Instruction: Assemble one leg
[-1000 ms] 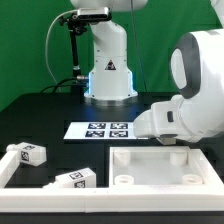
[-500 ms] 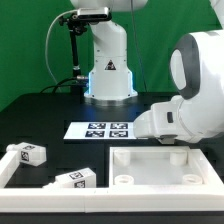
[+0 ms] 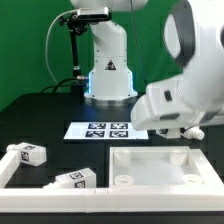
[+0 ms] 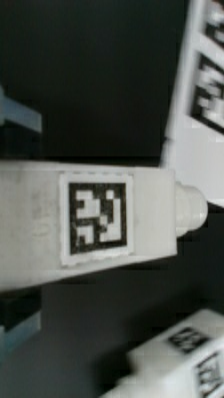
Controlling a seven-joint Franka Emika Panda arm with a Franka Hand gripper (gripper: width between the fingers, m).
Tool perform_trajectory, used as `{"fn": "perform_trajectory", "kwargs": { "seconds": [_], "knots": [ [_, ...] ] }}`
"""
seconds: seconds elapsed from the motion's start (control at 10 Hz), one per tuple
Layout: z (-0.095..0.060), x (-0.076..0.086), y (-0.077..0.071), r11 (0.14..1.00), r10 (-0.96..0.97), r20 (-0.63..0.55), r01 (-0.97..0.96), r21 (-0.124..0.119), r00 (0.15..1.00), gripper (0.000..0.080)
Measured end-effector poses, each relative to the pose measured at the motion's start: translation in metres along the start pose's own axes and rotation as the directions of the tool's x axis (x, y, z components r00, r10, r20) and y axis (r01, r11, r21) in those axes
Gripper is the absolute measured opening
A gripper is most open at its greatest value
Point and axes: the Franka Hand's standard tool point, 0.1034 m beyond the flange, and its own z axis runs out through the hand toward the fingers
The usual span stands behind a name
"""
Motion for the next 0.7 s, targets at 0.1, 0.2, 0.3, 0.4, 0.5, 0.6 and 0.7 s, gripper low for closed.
{"fn": "perform_trajectory", "kwargs": {
  "seconds": [0.1, 0.2, 0.3, 0.4, 0.5, 0.6, 0.7],
  "knots": [
    [-0.015, 0.002, 0.011, 1.0, -0.019, -0.078, 0.018, -0.014, 0.997, 0.0285],
    [-0.018, 0.009, 0.01, 0.999, -0.033, -0.18, 0.026, -0.037, 0.983, 0.0285],
    [-0.014, 0.008, 0.009, 0.999, -0.033, -0.237, 0.025, -0.036, 0.971, 0.0285],
    [-0.014, 0.006, 0.01, 0.999, -0.031, -0.27, 0.022, -0.037, 0.962, 0.0285],
    [-0.02, 0.011, 0.012, 0.998, -0.047, -0.324, 0.035, -0.043, 0.945, 0.0285],
    [-0.039, 0.01, 0.018, 0.998, -0.064, -0.362, 0.051, -0.048, 0.93, 0.0285],
    [-0.069, 0.01, 0.024, 0.998, -0.066, -0.413, 0.056, -0.036, 0.909, 0.0285]
  ]
}}
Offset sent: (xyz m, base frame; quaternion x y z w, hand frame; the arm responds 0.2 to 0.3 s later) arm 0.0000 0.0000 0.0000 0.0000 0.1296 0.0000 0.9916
